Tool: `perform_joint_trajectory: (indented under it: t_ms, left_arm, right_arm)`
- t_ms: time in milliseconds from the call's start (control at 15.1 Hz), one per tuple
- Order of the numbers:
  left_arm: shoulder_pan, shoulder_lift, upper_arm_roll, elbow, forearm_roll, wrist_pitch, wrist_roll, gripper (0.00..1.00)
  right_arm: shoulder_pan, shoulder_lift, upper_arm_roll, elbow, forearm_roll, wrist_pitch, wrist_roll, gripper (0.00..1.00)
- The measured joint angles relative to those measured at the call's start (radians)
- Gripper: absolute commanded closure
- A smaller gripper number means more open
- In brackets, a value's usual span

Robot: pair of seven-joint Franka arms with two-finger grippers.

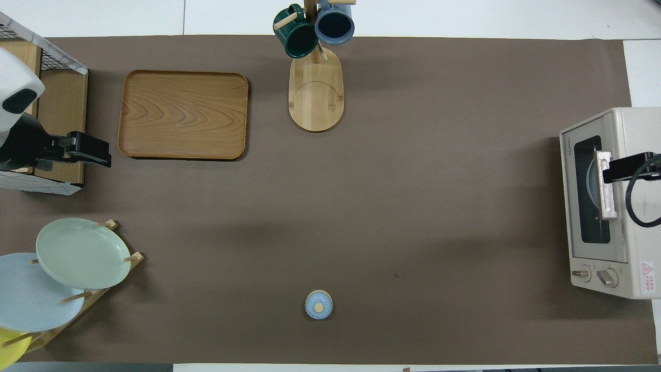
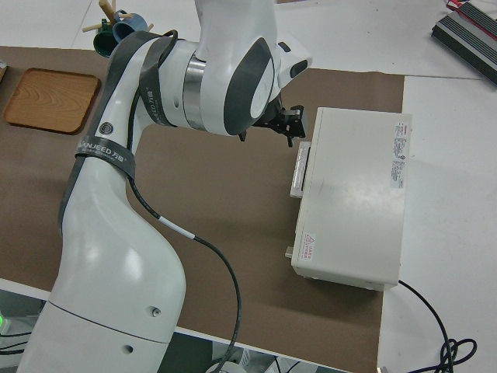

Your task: Put eggplant into oven

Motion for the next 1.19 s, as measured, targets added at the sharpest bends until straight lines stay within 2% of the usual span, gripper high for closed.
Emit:
perform_joint_trajectory:
  t_ms: [331, 1190]
  left_arm:
    - [0.0, 0.0, 0.0, 0.0, 0.0, 0.0, 0.0, 0.0]
    - [0.0, 0.0, 0.0, 0.0, 0.0, 0.0, 0.0, 0.0]
  right_arm:
    - [0.002, -0.001, 0.02, 0.021, 0.001, -0.008, 0.0, 0.0]
    - [-0.012, -0.001, 0.002, 0.021, 0.001, -0.01, 0.0, 0.0]
